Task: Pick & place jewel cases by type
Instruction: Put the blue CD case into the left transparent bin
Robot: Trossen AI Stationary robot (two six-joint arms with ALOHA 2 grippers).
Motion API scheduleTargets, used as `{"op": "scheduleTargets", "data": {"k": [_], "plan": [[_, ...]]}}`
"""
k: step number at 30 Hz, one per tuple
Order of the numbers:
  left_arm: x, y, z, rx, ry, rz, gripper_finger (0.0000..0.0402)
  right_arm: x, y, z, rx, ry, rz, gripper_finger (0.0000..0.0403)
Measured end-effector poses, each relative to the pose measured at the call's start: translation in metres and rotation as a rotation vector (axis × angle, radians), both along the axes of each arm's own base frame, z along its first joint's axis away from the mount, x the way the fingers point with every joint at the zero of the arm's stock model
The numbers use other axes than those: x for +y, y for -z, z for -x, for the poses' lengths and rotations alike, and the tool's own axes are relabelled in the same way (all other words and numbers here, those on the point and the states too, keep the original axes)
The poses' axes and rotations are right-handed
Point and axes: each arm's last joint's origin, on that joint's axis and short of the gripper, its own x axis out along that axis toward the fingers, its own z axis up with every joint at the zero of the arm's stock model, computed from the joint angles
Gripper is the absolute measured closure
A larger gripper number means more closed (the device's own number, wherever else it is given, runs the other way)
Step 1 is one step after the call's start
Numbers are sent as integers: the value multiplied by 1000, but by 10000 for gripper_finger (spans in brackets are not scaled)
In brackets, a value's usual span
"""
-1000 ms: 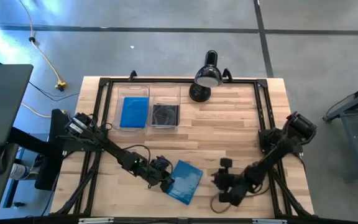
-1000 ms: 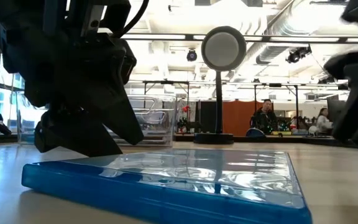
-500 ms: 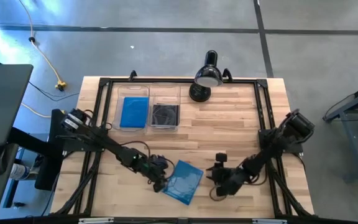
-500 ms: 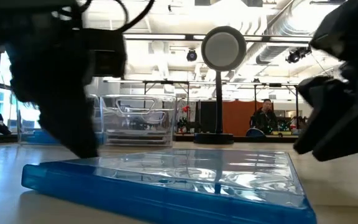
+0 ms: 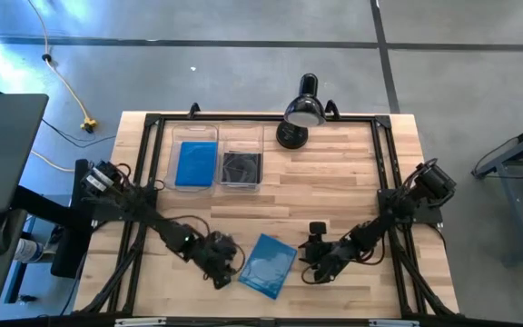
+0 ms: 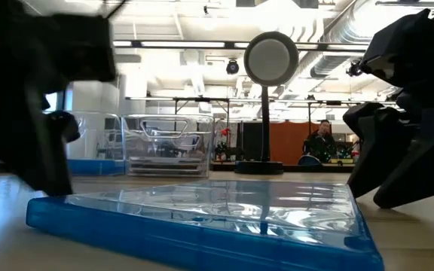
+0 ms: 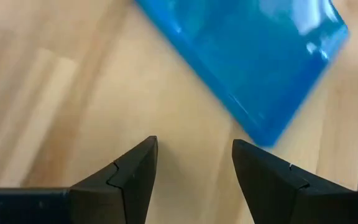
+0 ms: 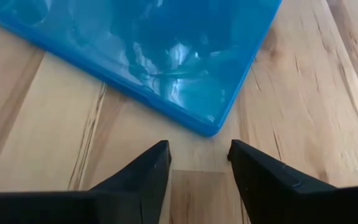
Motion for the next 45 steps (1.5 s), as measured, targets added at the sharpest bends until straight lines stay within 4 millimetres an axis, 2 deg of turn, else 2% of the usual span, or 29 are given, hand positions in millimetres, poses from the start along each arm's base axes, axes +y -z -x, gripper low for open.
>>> {"op": "scheduleTargets", "data": {"k": [5, 10, 18, 23, 28, 31, 39, 45], "plan": [[-18, -1, 13, -85, 167, -139, 192, -3, -1, -4, -8, -21, -6, 241], [-31, 5, 14, -184, 253, -221, 192, -6, -1, -8, -15, -26, -32, 247], [-35, 23, 4, -241, 191, -233, 192, -7, -4, -13, -50, -31, -82, 261], [-35, 24, 3, -253, 175, -249, 192, -6, -3, -14, -56, -26, -97, 270], [-35, 23, 3, -286, 176, -307, 193, -4, 7, -18, -79, -16, -112, 274], [-32, 23, -1, -285, 163, -267, 193, -3, 11, -19, -90, 1, -122, 273], [-20, 16, -22, -307, 105, -30, 193, -1, 10, -21, -135, -13, -115, 274], [-10, 13, -33, -323, 112, 33, 193, -1, 9, -22, -154, -14, -130, 274]]}}
